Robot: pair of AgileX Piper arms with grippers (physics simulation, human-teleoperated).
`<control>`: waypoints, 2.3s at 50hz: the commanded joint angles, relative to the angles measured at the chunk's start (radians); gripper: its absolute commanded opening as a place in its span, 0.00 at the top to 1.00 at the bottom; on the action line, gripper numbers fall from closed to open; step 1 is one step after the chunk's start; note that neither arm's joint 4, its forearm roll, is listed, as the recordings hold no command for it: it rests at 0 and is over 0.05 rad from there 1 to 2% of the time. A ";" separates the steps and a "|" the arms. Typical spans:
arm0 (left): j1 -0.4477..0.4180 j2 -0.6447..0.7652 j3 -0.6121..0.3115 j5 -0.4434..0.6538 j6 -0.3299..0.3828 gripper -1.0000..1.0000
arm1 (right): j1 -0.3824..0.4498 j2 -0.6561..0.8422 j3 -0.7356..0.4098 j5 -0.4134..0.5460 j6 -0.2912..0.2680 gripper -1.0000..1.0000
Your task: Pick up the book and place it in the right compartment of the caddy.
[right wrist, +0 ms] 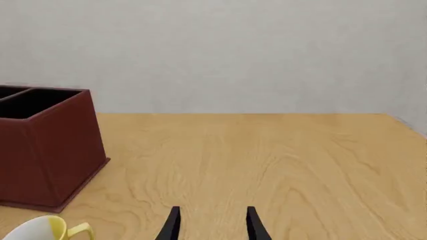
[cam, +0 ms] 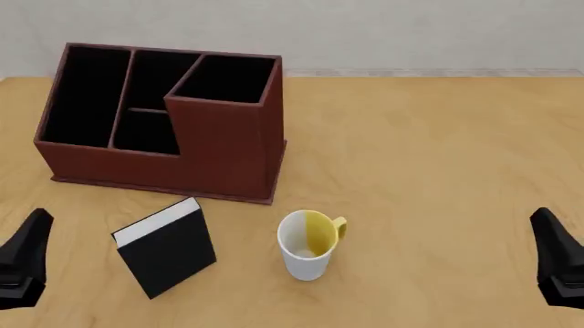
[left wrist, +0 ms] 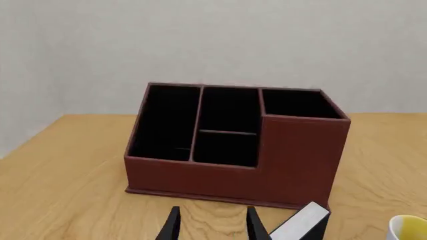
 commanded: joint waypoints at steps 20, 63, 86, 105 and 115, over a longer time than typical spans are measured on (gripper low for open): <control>-0.135 0.050 -0.170 0.300 0.145 0.00 | 0.036 -0.014 -0.035 0.034 0.015 0.00; -0.303 0.259 -0.300 0.575 0.278 0.00 | 0.082 -0.015 -0.052 0.041 0.052 0.00; -0.301 0.574 -0.210 0.220 0.282 0.00 | 0.076 -0.015 -0.054 0.043 0.058 0.00; -0.324 0.724 -0.186 0.065 0.265 0.00 | 0.067 -0.015 -0.070 0.054 0.052 0.00; -0.323 0.807 -0.159 -0.027 0.256 0.00 | 0.067 -0.015 -0.064 0.050 0.050 0.00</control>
